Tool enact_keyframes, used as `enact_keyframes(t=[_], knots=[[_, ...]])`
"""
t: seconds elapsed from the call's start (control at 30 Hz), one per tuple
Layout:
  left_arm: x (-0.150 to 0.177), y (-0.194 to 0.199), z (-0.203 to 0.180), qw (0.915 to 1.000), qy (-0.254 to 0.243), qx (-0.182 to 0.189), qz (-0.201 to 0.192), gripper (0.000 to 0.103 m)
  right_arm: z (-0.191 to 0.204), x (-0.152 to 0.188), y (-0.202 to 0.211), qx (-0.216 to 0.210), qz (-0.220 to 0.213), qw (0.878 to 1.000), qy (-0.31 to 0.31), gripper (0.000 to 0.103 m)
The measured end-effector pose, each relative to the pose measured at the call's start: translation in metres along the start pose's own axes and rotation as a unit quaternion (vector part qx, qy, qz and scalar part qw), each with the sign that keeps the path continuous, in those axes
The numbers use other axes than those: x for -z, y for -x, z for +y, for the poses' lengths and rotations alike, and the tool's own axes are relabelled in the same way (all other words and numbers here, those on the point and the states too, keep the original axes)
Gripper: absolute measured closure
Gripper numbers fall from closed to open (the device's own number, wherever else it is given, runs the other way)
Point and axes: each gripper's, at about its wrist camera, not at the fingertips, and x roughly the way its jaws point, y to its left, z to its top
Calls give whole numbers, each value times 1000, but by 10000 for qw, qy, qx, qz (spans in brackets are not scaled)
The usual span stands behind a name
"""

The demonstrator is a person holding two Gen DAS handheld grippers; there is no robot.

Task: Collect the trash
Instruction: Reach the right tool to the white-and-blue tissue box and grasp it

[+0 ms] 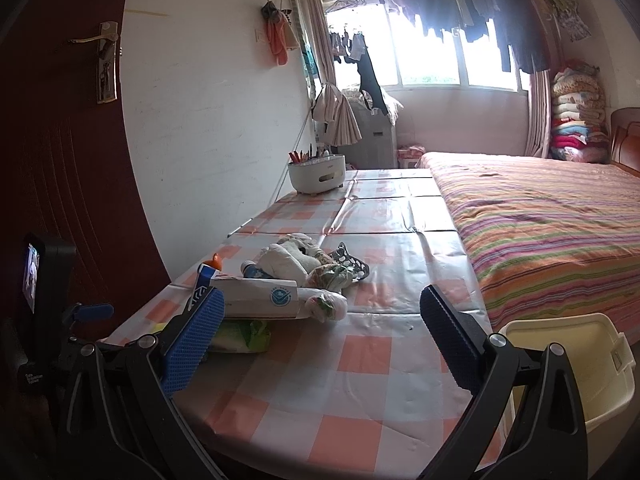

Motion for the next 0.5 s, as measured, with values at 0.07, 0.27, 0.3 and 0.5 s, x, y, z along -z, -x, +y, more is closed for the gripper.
enact_keyframes(t=[0.07, 0.27, 0.3, 0.5], knots=[[0, 0, 2, 10000, 16, 7, 2, 8, 2, 0, -1, -88, 2, 10000, 42, 6], [1, 0, 9, 9999, 115, 95, 49, 8, 18, -4, -9, -522, 25, 9979, 374, 6], [1, 0, 10, 9998, 133, 127, 61, 8, 22, -5, -11, -598, 4, 9971, 478, 6], [7, 3, 22, 9989, 262, 373, 146, 8, 48, -17, -29, -1507, 51, 9781, 1432, 6]])
